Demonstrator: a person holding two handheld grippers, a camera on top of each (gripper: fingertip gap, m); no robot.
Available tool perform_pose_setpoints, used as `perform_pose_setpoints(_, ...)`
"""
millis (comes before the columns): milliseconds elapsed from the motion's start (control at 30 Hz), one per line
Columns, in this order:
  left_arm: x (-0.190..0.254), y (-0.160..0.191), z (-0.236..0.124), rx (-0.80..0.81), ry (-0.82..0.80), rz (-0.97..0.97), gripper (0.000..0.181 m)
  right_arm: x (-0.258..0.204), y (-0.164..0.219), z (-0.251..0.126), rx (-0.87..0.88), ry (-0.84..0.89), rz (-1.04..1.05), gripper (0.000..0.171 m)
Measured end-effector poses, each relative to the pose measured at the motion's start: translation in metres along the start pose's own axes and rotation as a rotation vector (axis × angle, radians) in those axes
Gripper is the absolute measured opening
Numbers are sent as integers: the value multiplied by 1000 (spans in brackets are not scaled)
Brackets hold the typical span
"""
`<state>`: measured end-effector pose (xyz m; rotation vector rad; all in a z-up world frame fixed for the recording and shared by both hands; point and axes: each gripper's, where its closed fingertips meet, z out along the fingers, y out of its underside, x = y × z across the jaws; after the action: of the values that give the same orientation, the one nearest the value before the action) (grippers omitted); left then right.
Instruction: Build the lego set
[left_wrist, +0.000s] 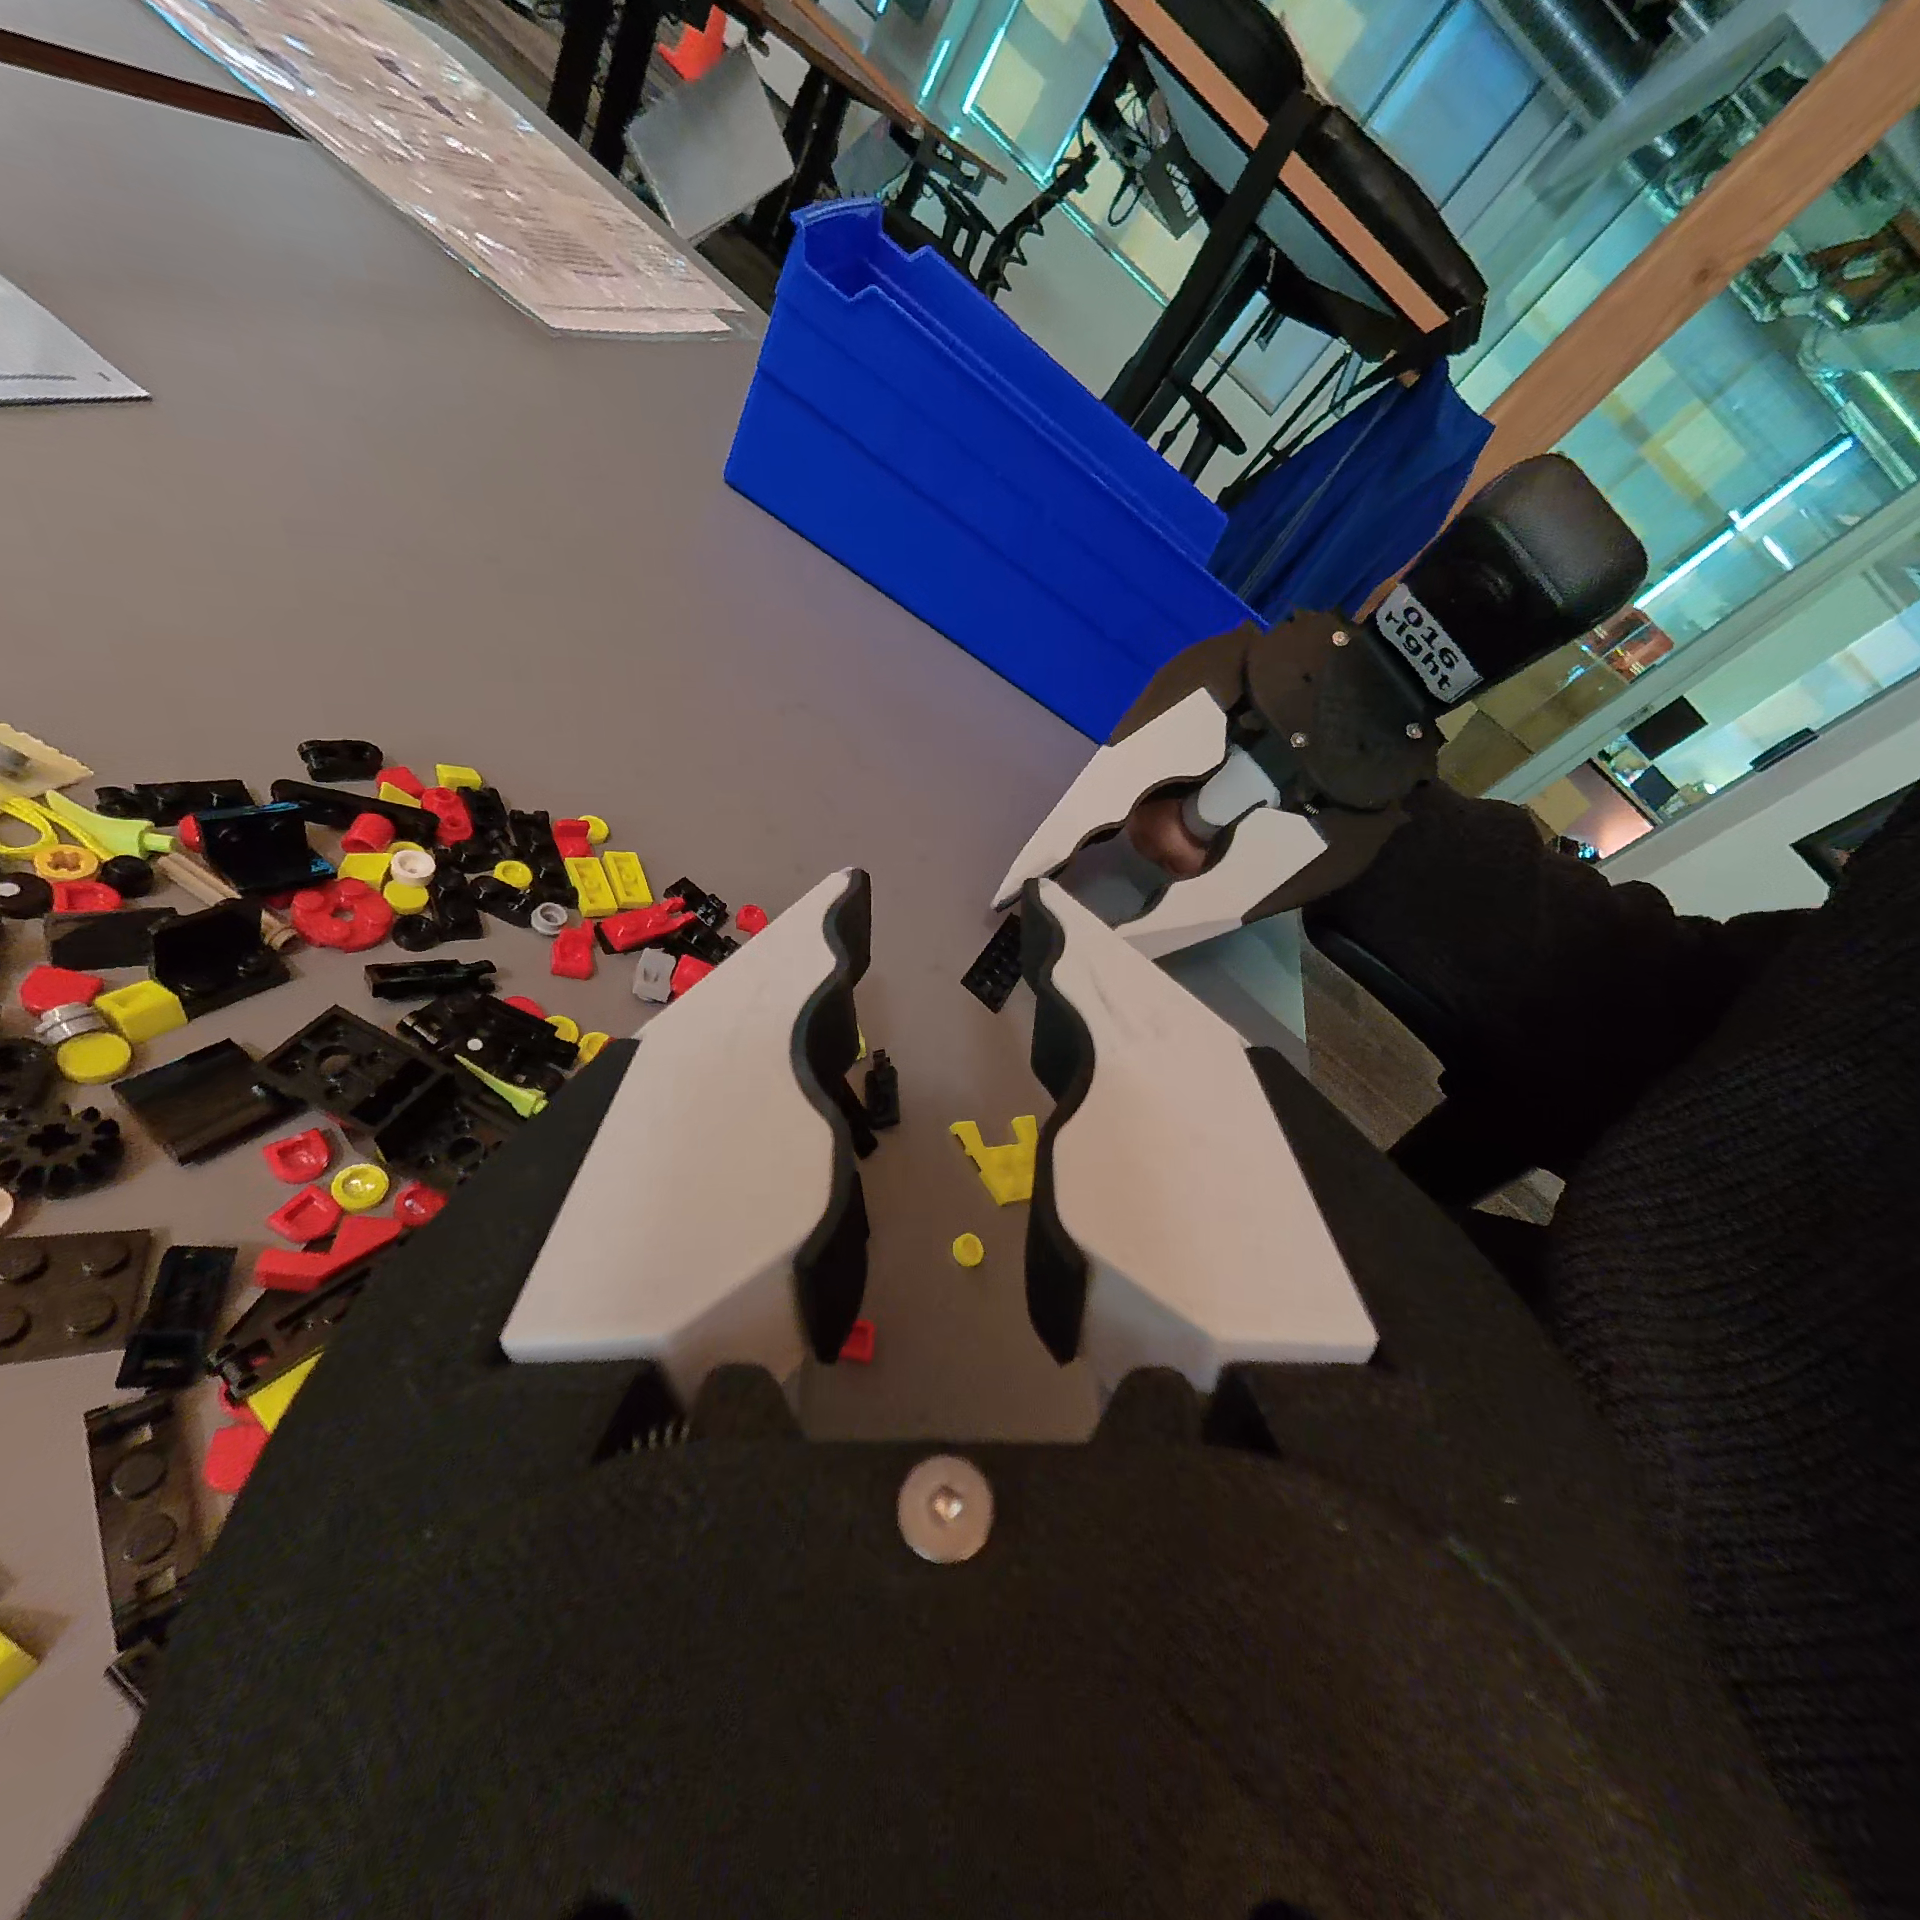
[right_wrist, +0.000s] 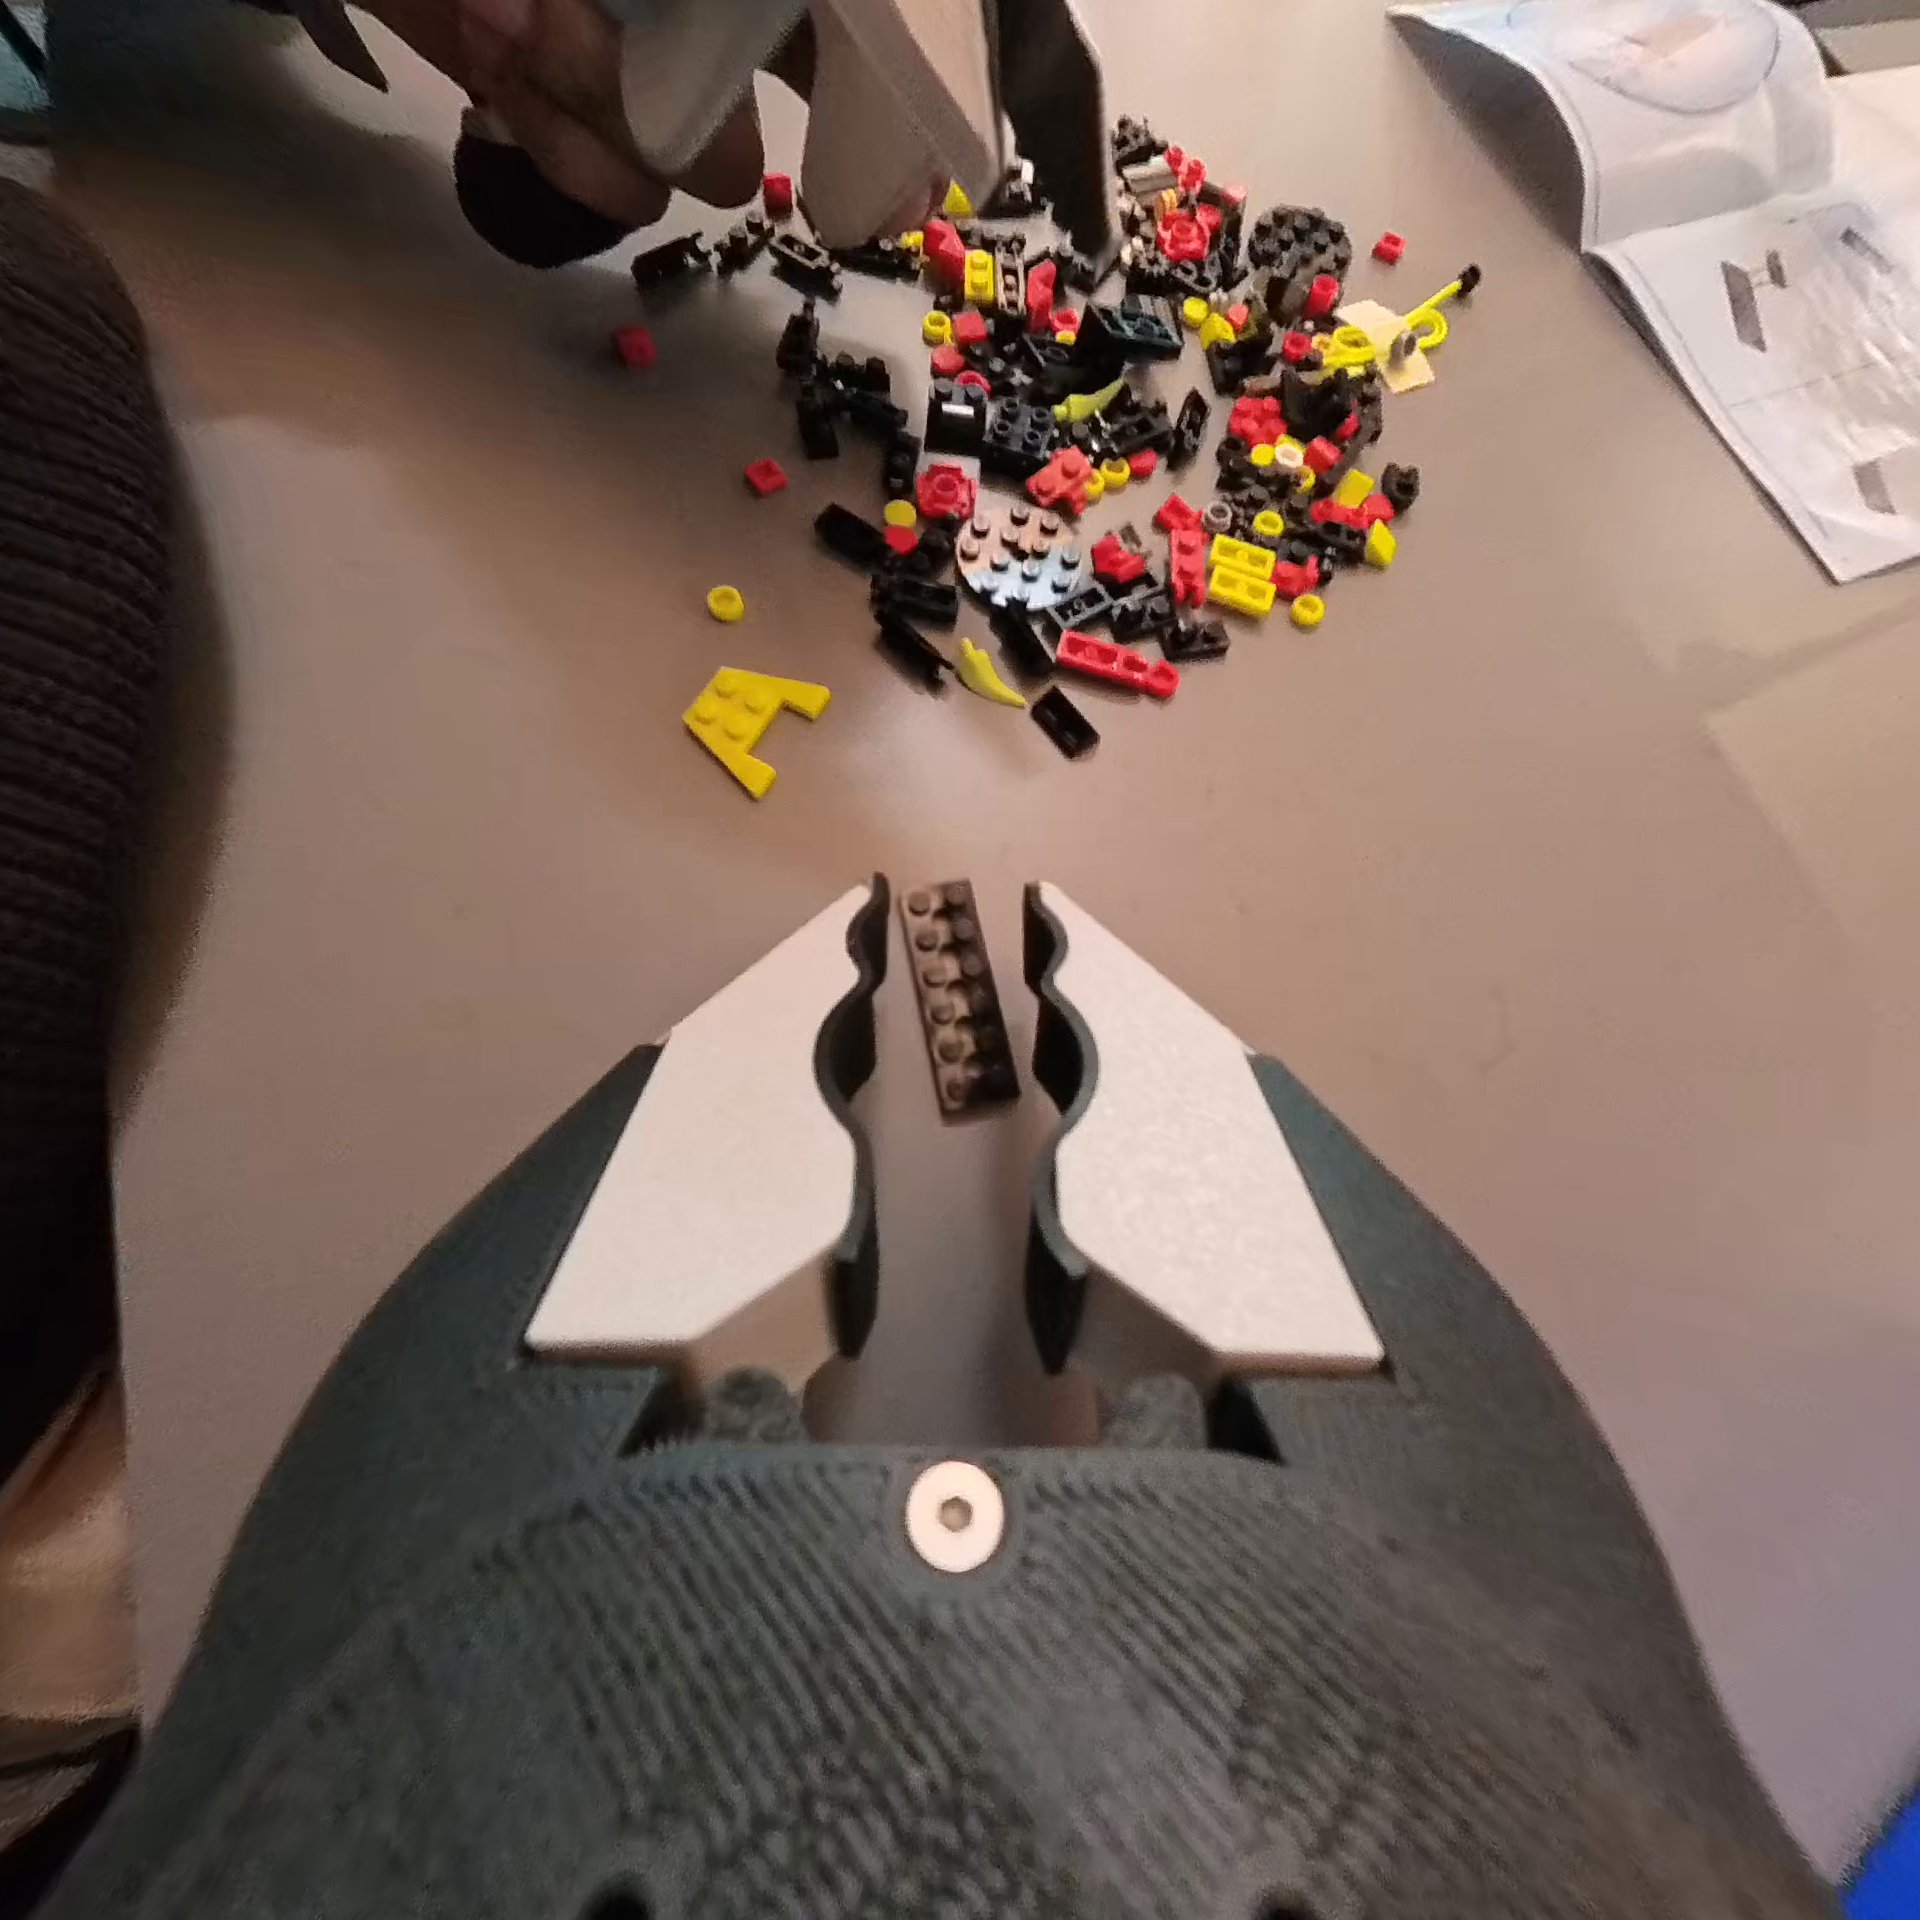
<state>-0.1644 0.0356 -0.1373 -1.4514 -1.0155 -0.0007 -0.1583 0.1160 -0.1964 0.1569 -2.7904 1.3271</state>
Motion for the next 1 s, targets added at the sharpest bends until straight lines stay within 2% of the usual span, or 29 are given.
perform_pose_setpoints(300, -27, -9, -8, 14, -110, 78, 25, -6, -44, 6, 149, 61, -67, 26)
perform_pose_setpoints(533, -30, -3, -5, -18, -75, 68, 23, 6, -63, 12, 217, 148, -129, 5)
perform_pose_setpoints(767, -33, -8, -11, -8, -127, 130, 17, 19, -59, 30, 179, 91, -42, 2)
perform_pose_setpoints(1000, -30, -10, -11, 3, -150, 183, 10, 10, -44, 64, 10, 45, -190, 4)
